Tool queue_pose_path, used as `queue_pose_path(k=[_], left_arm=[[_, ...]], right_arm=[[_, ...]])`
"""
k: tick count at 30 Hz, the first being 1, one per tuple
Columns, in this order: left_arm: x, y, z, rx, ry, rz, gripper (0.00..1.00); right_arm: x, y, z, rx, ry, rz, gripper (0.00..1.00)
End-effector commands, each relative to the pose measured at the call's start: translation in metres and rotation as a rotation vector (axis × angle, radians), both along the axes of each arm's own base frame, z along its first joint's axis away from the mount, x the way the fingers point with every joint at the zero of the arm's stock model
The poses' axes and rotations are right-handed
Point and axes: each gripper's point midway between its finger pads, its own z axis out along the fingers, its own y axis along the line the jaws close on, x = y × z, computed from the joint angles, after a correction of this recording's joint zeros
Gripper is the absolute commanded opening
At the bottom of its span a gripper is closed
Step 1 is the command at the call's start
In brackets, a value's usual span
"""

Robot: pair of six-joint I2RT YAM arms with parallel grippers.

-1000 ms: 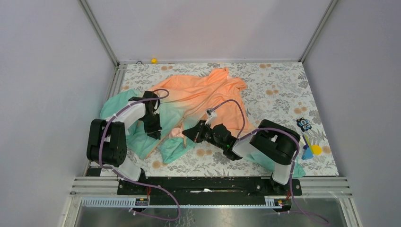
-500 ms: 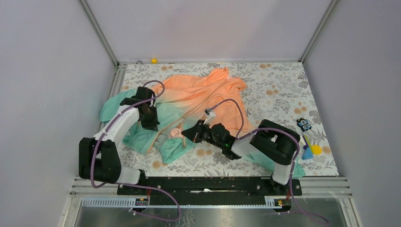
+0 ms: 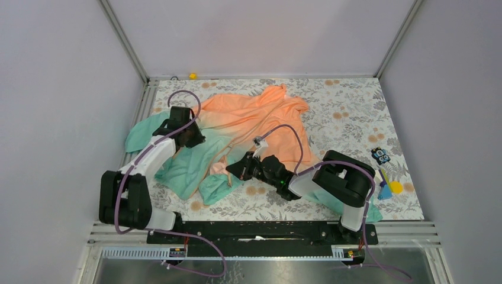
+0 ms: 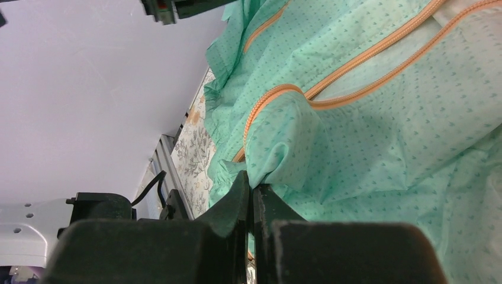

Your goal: Zip up the jacket

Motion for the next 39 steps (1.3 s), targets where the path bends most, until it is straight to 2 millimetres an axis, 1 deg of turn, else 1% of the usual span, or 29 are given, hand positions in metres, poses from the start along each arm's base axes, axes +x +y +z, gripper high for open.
queue_pose_path(k=[1,2,3,4,5,6,7,8,9,10,11,12,13,14,17,23,24,25,27,29,31,34,39], left_arm=[[0.017,-0.003,-0.004,-0.024,-0.015,0.024,0.00],[0.012,-0.002,-0.002,-0.018,0.002,0.015,0.03],[0.005,-0.002,0.000,-0.014,0.020,0.003,0.15],[-0.001,-0.003,0.004,-0.010,0.029,-0.020,0.28],[-0.015,-0.001,0.005,0.001,0.075,-0.033,0.42],[-0.021,-0.001,0.008,0.009,0.093,-0.050,0.51],[-0.033,0.000,0.006,0.018,0.139,-0.066,0.56],[-0.049,0.002,0.000,0.029,0.203,-0.076,0.71],[-0.060,0.003,-0.004,0.039,0.241,-0.092,0.90],[-0.072,0.002,-0.010,0.049,0.283,-0.114,0.93],[-0.082,0.003,-0.016,0.066,0.323,-0.132,0.94],[-0.090,0.005,-0.024,0.095,0.362,-0.138,0.94],[-0.093,0.005,-0.028,0.113,0.378,-0.146,0.92],[-0.097,0.007,-0.034,0.138,0.406,-0.145,0.88],[-0.104,0.005,-0.052,0.160,0.476,-0.162,0.77],[-0.099,0.005,-0.071,0.255,0.528,-0.186,0.64],[-0.098,0.007,-0.074,0.267,0.538,-0.186,0.59],[-0.096,0.007,-0.075,0.276,0.541,-0.187,0.51],[-0.087,0.008,-0.072,0.286,0.515,-0.180,0.37],[-0.076,0.005,-0.064,0.279,0.460,-0.174,0.27],[-0.062,-0.001,-0.052,0.254,0.390,-0.168,0.18],[-0.041,-0.010,-0.036,0.211,0.298,-0.146,0.00],[-0.006,-0.024,-0.008,0.099,0.138,-0.057,0.00]], right_arm=[[0.005,0.007,0.018,0.031,-0.052,-0.009,0.00],[0.005,0.007,0.018,0.031,-0.052,-0.010,0.00],[0.005,0.007,0.018,0.032,-0.050,-0.009,0.00],[0.004,0.008,0.018,0.034,-0.049,-0.006,0.00],[0.004,0.008,0.019,0.039,-0.049,-0.003,0.00],[0.004,0.009,0.020,0.042,-0.049,-0.002,0.00],[0.004,0.009,0.021,0.044,-0.051,-0.001,0.00],[0.004,0.009,0.022,0.046,-0.052,-0.001,0.00],[0.004,0.008,0.023,0.050,-0.055,-0.003,0.00],[0.004,0.008,0.024,0.054,-0.055,-0.004,0.00],[0.004,0.008,0.024,0.056,-0.055,-0.003,0.00],[0.004,0.008,0.024,0.058,-0.054,-0.002,0.00],[0.003,0.008,0.024,0.060,-0.052,0.000,0.00],[0.003,0.008,0.024,0.060,-0.052,0.002,0.00],[0.003,0.008,0.024,0.058,-0.054,0.004,0.00],[0.004,0.005,0.028,0.054,-0.072,-0.005,0.00],[0.004,0.005,0.027,0.052,-0.072,-0.005,0.00],[0.004,0.005,0.027,0.052,-0.072,-0.005,0.00],[0.004,0.006,0.026,0.051,-0.069,-0.002,0.00],[0.003,0.007,0.024,0.044,-0.066,0.004,0.00],[0.003,0.008,0.021,0.032,-0.066,0.006,0.00],[0.005,0.006,0.023,0.025,-0.074,-0.001,0.00],[0.007,0.004,0.023,0.024,-0.076,-0.017,0.00]])
